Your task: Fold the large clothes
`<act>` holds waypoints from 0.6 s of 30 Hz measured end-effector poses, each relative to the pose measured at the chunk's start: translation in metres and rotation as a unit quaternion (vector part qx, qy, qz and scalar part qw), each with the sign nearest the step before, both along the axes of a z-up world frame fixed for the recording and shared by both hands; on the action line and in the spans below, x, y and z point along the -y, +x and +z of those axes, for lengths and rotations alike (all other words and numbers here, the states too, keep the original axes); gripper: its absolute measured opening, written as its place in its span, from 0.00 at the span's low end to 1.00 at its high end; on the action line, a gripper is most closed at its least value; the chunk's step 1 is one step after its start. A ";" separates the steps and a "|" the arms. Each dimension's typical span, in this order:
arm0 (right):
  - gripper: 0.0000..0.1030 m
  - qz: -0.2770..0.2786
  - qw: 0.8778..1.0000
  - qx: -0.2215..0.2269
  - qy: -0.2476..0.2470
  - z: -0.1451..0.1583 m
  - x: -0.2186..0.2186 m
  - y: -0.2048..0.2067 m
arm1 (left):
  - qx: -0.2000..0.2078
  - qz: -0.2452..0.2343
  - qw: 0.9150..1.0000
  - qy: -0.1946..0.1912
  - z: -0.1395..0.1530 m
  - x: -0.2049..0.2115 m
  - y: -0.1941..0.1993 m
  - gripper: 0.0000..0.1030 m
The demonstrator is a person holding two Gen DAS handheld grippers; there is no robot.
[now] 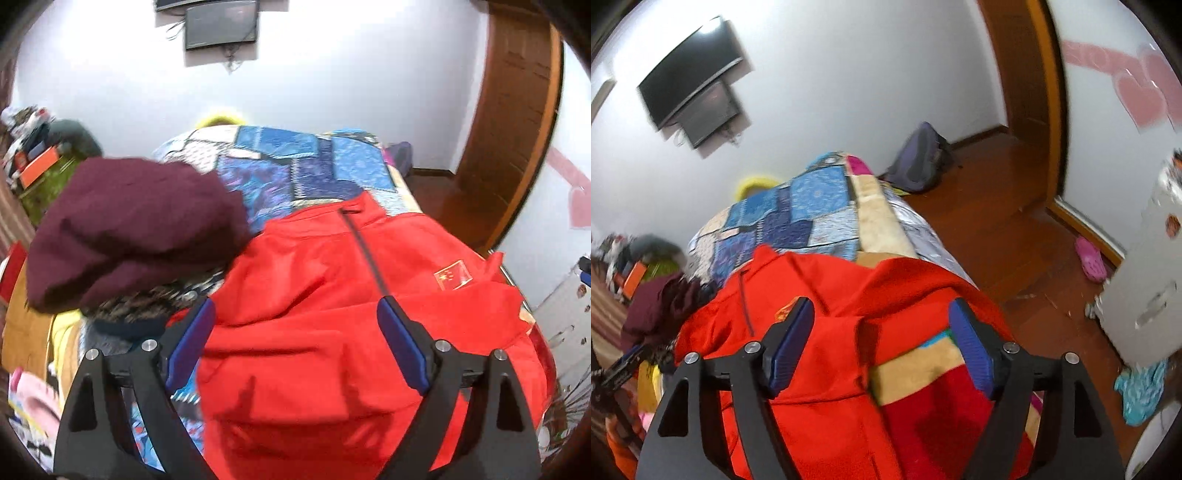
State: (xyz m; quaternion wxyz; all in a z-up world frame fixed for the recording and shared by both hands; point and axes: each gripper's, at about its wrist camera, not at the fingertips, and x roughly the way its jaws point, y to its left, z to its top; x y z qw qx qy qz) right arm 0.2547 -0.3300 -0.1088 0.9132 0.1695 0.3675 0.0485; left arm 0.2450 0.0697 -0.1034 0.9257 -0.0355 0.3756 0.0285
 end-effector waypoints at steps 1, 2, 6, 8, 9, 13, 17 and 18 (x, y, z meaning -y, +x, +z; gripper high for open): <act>0.70 -0.006 1.000 -0.011 0.009 -0.006 0.003 0.005 | -0.001 -0.006 1.000 0.000 0.000 0.005 0.003 0.86; 0.70 -0.010 1.000 -0.022 0.019 -0.013 0.006 0.010 | -0.006 -0.018 1.000 -0.002 -0.003 0.013 0.010 0.86; 0.70 -0.029 0.995 -0.078 0.062 -0.050 0.024 0.029 | -0.029 -0.049 0.998 -0.002 -0.017 0.039 0.029 0.86; 0.70 -0.035 0.990 -0.106 0.081 -0.069 0.030 0.040 | -0.040 -0.058 0.998 -0.002 -0.025 0.048 0.037 0.86; 0.70 -0.037 0.987 -0.123 0.095 -0.082 0.033 0.047 | -0.048 -0.062 0.997 -0.003 -0.030 0.053 0.041 0.86; 0.70 -0.046 0.976 -0.167 0.134 -0.112 0.045 0.064 | -0.076 -0.074 0.994 -0.009 -0.051 0.064 0.054 0.86; 0.70 -0.056 0.963 -0.200 0.170 -0.139 0.053 0.085 | -0.102 -0.077 0.992 -0.017 -0.071 0.068 0.063 0.86; 0.70 -0.059 0.959 -0.210 0.181 -0.147 0.055 0.092 | -0.108 -0.077 0.991 -0.019 -0.075 0.068 0.065 0.86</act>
